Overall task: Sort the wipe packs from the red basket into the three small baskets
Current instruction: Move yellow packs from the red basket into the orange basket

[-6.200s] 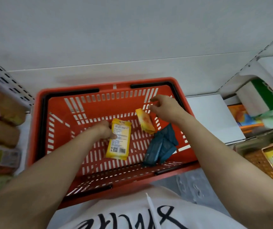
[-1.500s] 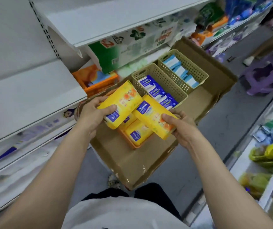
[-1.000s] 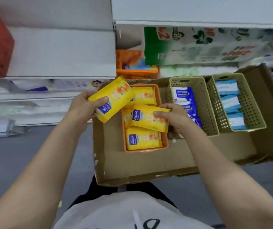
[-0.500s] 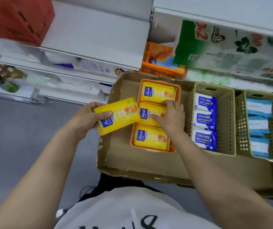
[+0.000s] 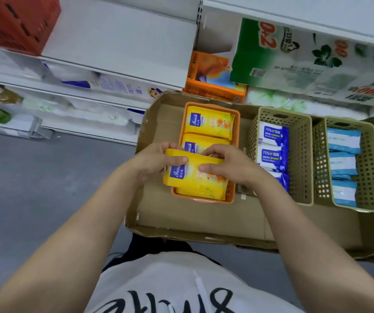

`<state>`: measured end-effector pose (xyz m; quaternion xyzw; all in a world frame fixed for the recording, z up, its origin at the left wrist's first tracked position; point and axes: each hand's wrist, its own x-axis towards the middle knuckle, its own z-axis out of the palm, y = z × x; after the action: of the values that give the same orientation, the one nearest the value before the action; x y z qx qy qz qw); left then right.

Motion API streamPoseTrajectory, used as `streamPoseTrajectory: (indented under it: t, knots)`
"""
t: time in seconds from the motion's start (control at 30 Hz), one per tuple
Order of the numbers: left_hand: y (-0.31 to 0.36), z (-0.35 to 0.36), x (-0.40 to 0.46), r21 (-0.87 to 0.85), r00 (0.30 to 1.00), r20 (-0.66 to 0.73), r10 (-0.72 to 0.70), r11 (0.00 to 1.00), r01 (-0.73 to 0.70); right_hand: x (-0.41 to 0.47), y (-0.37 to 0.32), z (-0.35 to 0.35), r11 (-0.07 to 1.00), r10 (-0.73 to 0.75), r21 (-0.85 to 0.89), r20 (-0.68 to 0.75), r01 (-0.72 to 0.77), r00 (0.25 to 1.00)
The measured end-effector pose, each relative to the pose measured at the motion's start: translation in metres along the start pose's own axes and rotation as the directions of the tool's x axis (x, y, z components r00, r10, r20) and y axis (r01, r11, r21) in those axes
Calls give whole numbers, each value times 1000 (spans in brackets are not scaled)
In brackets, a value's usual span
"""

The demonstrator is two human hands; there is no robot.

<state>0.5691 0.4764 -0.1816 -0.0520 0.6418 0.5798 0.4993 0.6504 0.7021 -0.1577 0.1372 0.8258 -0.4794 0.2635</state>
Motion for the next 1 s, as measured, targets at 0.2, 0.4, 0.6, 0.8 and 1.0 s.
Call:
streamPoseTrajectory:
  t: [0.2,0.4,0.6,0.8,1.0]
  knots:
    - [-50,6,17,-45,898,-440,12,998,-35,-13,33,-13,986,145,98,-113,-134,983]
    - [-72,23,17,-140,924,-383,-23,990,-33,0,30,20,981,94,-164,-85,-107,992]
    - [-74,24,18,-121,914,-407,3,991,-57,0,31,36,913,-32,-403,-234,-67,972]
    - [-74,25,18,-102,917,-398,17,993,-63,4,37,35,935,1,-347,-209,-75,978]
    - [-72,28,16,-123,932,-363,16,990,-65,7,32,43,886,-82,-446,-415,-124,906]
